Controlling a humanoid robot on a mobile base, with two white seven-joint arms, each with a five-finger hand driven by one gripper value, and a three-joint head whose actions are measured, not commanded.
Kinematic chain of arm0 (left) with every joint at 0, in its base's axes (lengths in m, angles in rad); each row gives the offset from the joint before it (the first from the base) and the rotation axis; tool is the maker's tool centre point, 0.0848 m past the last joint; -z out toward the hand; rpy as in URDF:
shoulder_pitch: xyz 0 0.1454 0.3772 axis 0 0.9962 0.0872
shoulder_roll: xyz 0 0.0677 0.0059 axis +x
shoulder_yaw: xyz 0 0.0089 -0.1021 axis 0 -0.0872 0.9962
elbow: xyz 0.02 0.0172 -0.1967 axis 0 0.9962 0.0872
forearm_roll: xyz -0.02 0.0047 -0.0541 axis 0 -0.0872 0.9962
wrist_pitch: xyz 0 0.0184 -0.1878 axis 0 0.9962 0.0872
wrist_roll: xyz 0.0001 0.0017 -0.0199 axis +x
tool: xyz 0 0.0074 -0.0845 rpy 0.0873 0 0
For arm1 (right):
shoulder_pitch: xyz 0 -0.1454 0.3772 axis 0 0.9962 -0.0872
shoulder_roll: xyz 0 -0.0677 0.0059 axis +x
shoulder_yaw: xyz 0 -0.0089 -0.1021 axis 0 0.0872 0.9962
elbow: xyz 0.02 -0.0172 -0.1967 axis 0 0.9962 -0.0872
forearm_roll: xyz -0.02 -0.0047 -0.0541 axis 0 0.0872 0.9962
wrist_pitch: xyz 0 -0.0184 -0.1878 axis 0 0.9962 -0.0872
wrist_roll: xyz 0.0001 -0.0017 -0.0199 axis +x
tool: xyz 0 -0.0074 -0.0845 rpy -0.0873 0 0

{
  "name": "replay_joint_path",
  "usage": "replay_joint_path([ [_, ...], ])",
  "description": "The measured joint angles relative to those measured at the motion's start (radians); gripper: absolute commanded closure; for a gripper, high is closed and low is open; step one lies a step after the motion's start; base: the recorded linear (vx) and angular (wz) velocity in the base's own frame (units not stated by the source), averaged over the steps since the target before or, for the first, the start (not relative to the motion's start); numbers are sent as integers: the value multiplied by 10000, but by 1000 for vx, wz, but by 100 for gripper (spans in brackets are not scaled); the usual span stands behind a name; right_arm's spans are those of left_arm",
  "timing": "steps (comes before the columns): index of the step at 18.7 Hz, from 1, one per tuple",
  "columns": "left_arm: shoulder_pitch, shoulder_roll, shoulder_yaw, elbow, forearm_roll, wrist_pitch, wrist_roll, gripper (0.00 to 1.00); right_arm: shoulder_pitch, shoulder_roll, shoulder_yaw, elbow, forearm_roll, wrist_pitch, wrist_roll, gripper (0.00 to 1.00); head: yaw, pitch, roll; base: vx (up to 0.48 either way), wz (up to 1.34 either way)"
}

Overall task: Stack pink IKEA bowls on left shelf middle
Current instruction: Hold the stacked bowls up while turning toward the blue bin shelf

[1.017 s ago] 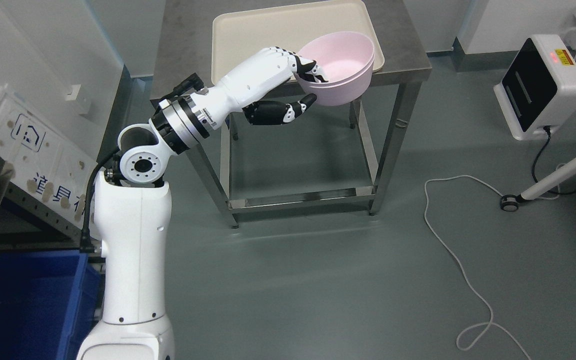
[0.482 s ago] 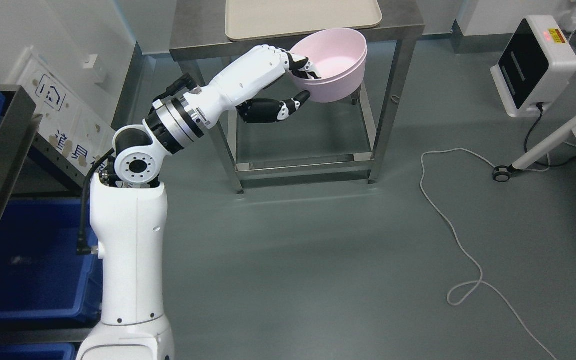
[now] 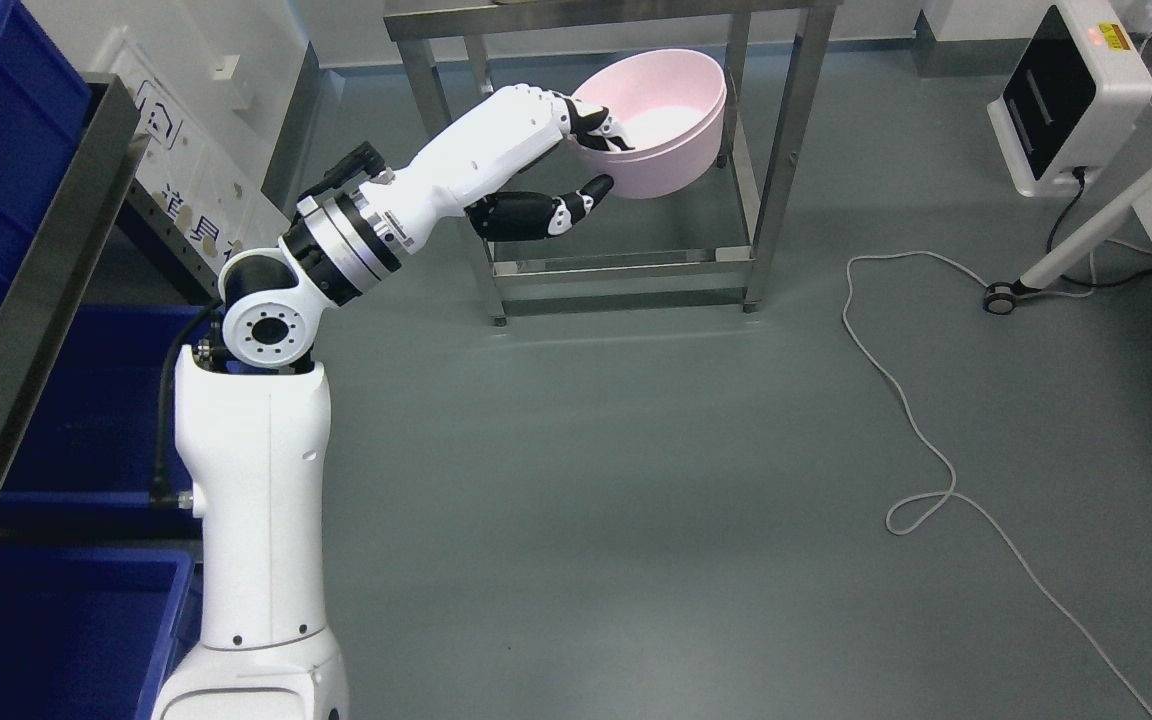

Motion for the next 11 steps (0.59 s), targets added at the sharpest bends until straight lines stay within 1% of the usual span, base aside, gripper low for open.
replay_joint_path([
  [7, -1, 0, 80, -4, -1, 26, 0, 97, 0, 0, 0, 0, 0, 0, 0, 0, 0, 0, 0, -283, 220],
  [11, 4, -1, 123, -5, -1, 20, 0, 97, 1, 0, 0, 0, 0, 0, 0, 0, 0, 0, 0, -241, 579],
])
